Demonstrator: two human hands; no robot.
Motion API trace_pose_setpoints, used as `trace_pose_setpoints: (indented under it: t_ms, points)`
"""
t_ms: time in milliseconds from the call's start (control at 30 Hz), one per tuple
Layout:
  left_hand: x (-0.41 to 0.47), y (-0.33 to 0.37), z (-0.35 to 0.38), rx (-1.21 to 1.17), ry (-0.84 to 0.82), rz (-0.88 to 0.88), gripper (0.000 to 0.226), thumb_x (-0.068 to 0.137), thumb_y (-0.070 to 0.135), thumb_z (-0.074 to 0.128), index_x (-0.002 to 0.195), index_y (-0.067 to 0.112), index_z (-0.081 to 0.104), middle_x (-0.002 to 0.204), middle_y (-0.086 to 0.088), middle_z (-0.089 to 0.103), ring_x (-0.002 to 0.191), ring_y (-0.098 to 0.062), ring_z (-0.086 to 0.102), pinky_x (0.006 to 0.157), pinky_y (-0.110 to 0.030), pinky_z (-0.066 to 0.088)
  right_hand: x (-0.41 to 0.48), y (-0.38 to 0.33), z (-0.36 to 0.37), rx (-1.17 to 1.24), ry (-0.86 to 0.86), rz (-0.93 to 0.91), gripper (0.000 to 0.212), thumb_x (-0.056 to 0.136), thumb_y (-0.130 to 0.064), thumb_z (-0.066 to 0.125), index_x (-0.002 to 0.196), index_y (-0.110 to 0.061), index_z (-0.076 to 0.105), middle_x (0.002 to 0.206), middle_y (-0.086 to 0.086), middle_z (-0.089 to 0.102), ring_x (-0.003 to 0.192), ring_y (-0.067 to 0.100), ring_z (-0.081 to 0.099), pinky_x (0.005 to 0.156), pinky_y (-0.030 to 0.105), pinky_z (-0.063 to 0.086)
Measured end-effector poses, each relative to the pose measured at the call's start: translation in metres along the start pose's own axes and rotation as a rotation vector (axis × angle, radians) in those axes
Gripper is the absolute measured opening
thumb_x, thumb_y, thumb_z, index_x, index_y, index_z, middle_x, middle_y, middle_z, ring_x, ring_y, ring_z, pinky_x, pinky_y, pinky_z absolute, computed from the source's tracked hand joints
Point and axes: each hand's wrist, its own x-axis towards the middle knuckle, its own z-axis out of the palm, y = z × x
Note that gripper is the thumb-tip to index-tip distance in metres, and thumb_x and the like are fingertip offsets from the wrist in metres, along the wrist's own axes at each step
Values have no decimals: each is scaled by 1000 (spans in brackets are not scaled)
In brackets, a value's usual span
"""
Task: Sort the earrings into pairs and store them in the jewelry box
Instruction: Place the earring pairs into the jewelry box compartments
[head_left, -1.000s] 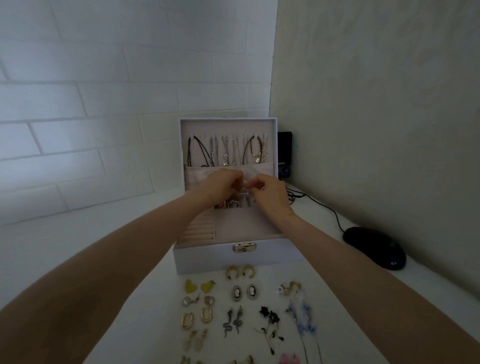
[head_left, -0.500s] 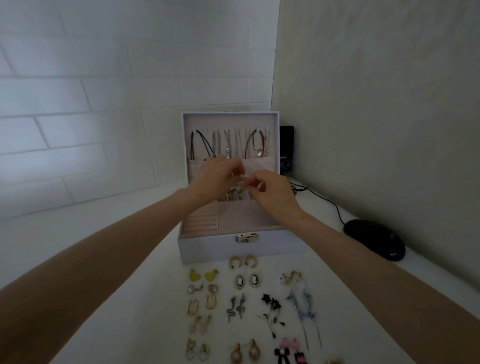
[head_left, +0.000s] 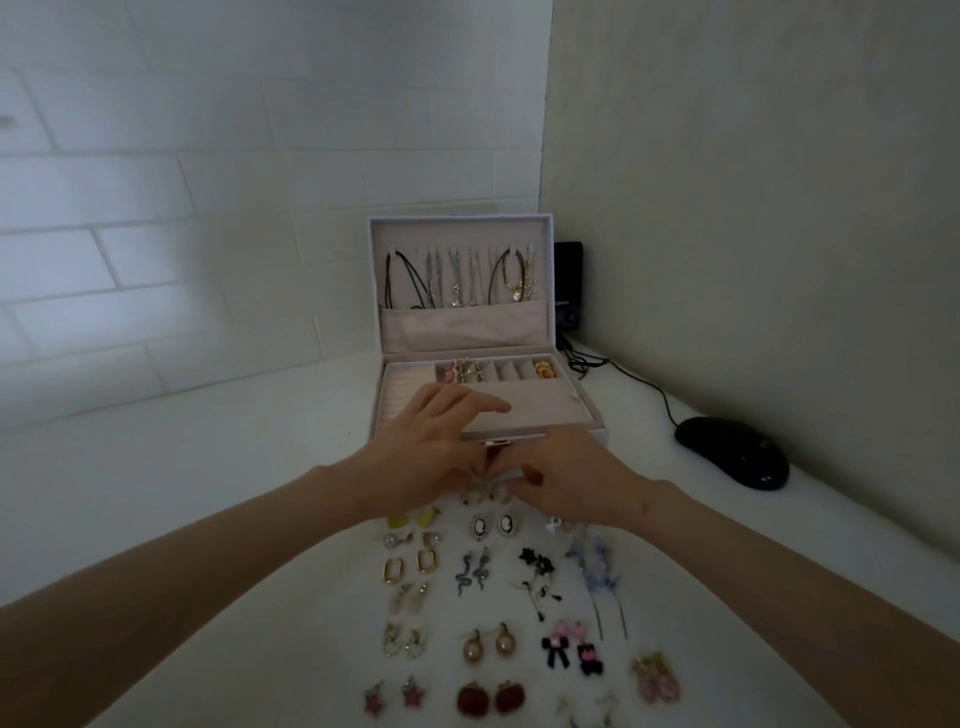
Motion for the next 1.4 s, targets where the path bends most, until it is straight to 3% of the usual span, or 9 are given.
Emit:
trace_pose_setpoints:
  t_ms: [100,233,433,667,833,967,1100,1200,1400]
  points:
    - [1,1,8,-2,-45,-19,8,73,34,72,77,30,68,137,-3,47,122,-23,38,102,-34,26,2,-1,0,-47,-11,-33,15,81,-13,65,91,-18,75,80,4,71,81,12,53,69,8,33]
    - [3,4,11,-17,-38,-29,7,72,33,72,77,30,68,137,-5,48,121,-25,38,102,-36,25,3,-1,-2,-56,-164,88,23,91,-18,54,106,-22,70,98,2,69,85,19,61,71,23,43]
    - [1,7,14,-41,-70,-56,14,63,28,77,71,30,66,134,-5,49,120,-22,32,99,-34,22,-1,1,-2,-120,-230,192,21,90,-22,52,101,-23,69,92,3,68,83,18,60,66,23,38]
    - [19,0,0,-115,95,-95,14,79,32,56,78,20,62,112,-1,60,105,-18,47,87,-30,35,2,6,-26,-7,-6,182,12,84,-16,64,94,-17,71,80,-1,65,63,0,48,60,17,36]
    - [55,-9,-10,-331,134,-367,5,86,17,61,90,14,59,84,4,65,76,-12,60,64,-22,45,15,25,-42,402,260,429,26,77,12,59,82,-13,66,79,-1,59,54,4,56,47,17,51]
    - [89,-26,3,-526,75,-492,11,86,10,61,85,14,51,79,3,59,65,-9,59,59,-17,46,30,55,-45,445,402,596,24,77,13,56,79,-10,60,73,5,61,43,-1,55,45,14,48]
    - [122,-42,21,-568,63,-635,10,85,11,64,91,6,57,81,0,57,66,-11,53,50,-10,41,48,81,-39,382,451,672,22,73,12,58,75,-10,63,73,6,61,53,-1,57,51,13,50]
    - [139,-54,35,-562,50,-729,13,84,13,65,93,8,57,86,-1,56,77,-13,52,63,-18,39,59,92,-34,329,413,642,14,74,5,64,77,-9,63,75,7,63,68,15,59,58,13,48]
    - [151,-69,56,-531,-15,-678,20,81,16,69,97,5,62,101,-11,65,95,-23,59,77,-26,43,71,105,-24,212,322,524,12,78,1,63,88,-1,68,89,12,69,80,18,61,60,10,42]
